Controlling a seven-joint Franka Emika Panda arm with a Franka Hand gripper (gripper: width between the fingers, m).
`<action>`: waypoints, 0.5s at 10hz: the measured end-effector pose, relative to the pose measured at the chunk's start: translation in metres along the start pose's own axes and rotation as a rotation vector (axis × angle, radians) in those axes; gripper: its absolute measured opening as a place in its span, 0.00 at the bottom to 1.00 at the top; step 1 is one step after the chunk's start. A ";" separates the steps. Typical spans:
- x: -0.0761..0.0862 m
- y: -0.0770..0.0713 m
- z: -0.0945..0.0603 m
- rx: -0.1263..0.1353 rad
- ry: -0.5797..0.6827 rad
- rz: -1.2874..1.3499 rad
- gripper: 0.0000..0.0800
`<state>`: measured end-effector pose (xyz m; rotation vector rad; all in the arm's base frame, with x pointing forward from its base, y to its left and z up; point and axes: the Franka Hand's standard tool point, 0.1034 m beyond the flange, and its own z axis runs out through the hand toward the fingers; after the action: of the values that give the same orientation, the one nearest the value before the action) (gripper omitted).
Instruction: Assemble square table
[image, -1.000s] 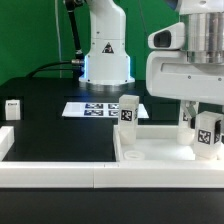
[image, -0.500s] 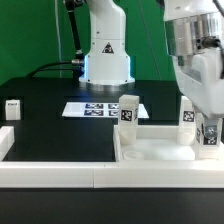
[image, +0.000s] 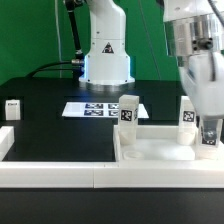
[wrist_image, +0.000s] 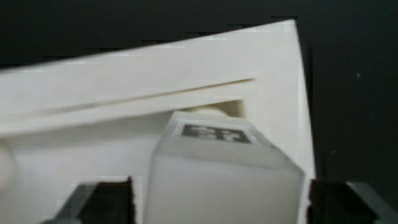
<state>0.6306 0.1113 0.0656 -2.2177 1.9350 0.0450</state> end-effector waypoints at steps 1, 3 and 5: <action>0.001 -0.003 0.002 0.037 0.021 -0.202 0.77; -0.002 -0.001 0.003 0.040 0.028 -0.326 0.80; 0.000 -0.001 0.003 0.035 0.035 -0.452 0.81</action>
Offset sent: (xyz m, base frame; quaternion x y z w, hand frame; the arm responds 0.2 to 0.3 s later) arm 0.0000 0.0000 0.0000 0.0000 0.0000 -0.1938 0.9810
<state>0.6316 0.1123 0.0629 -2.5858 1.3916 -0.0936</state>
